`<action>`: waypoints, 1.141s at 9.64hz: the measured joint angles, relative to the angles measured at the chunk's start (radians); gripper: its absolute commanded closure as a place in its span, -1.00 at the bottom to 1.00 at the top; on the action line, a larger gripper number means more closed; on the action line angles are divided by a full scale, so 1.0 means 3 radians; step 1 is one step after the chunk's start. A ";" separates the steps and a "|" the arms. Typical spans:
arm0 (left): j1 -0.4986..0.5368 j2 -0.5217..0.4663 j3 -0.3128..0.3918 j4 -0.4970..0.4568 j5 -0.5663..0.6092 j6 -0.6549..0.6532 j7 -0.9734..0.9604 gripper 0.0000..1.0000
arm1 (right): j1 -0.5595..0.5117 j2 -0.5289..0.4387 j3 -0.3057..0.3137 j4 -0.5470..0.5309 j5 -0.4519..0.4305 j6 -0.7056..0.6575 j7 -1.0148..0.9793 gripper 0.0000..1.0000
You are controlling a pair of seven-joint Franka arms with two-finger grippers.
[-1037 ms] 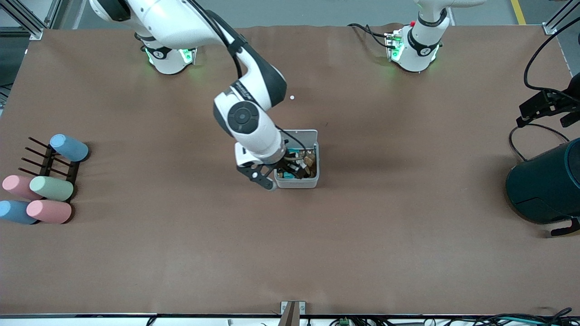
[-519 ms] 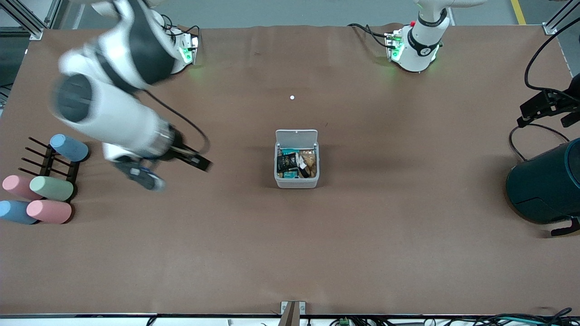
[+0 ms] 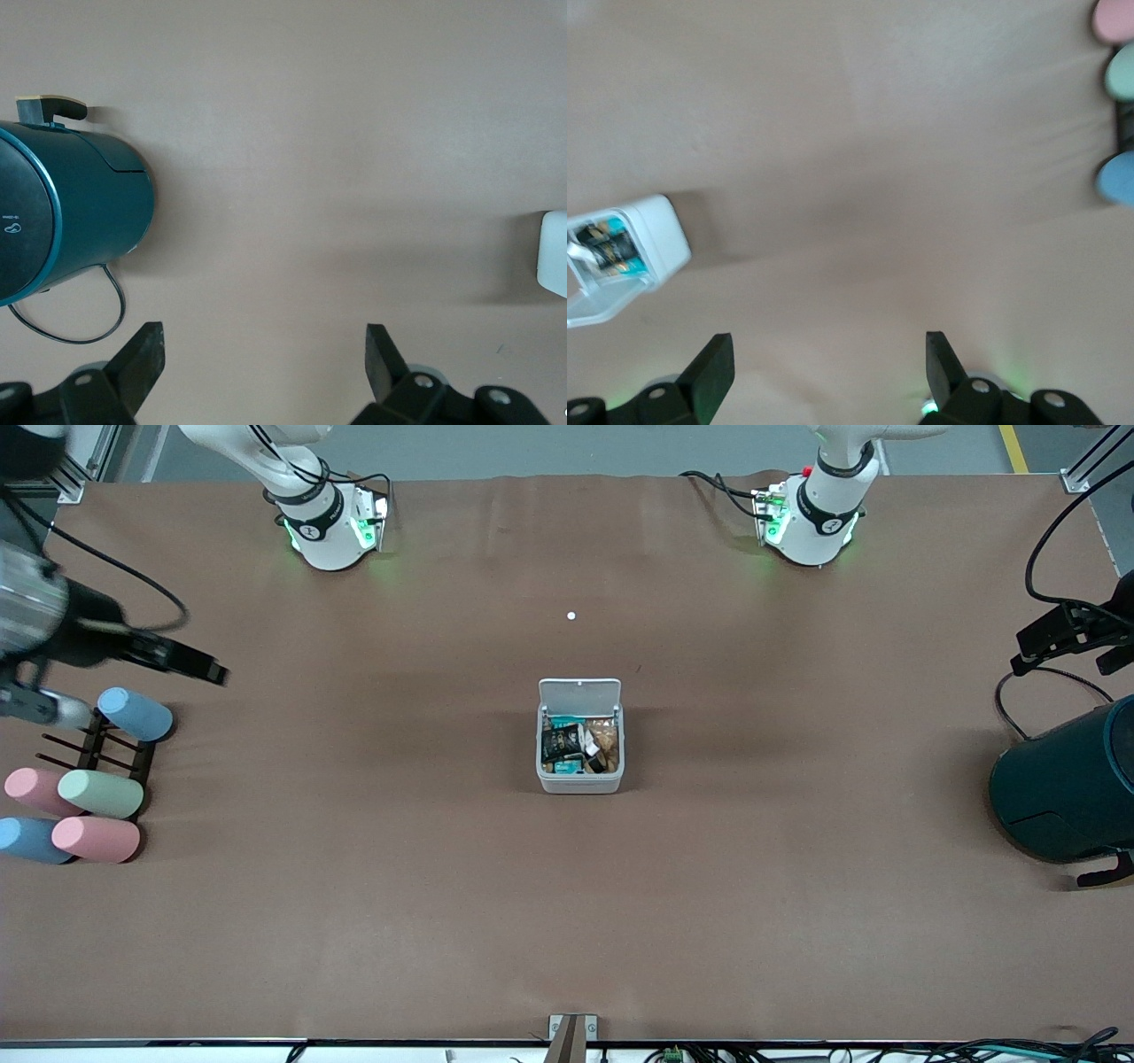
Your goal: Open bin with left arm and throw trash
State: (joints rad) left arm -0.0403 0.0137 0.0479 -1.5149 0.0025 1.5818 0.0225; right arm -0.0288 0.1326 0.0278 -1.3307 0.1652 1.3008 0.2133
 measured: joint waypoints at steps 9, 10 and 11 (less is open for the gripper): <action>0.0010 0.0003 0.0001 0.0000 0.0000 0.0000 0.0000 -1.00 | -0.0180 -0.0277 0.0062 -0.0367 -0.0359 0.0151 -0.0710 -0.99; 0.0012 0.0005 0.0001 0.0000 0.0000 0.0000 0.0000 -1.00 | -0.0180 -0.0300 0.0069 -0.0395 -0.0359 0.0171 -0.0690 -0.99; 0.0014 0.0011 0.0001 0.0000 0.0000 0.0000 0.0000 -1.00 | -0.0172 -0.0310 0.0074 -0.0411 -0.0359 0.0182 -0.0652 -0.99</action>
State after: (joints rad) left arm -0.0361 0.0170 0.0483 -1.5148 0.0025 1.5818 0.0226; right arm -0.0803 0.0396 0.0500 -1.4540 0.0574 1.3553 0.0178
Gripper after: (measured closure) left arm 0.000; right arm 0.004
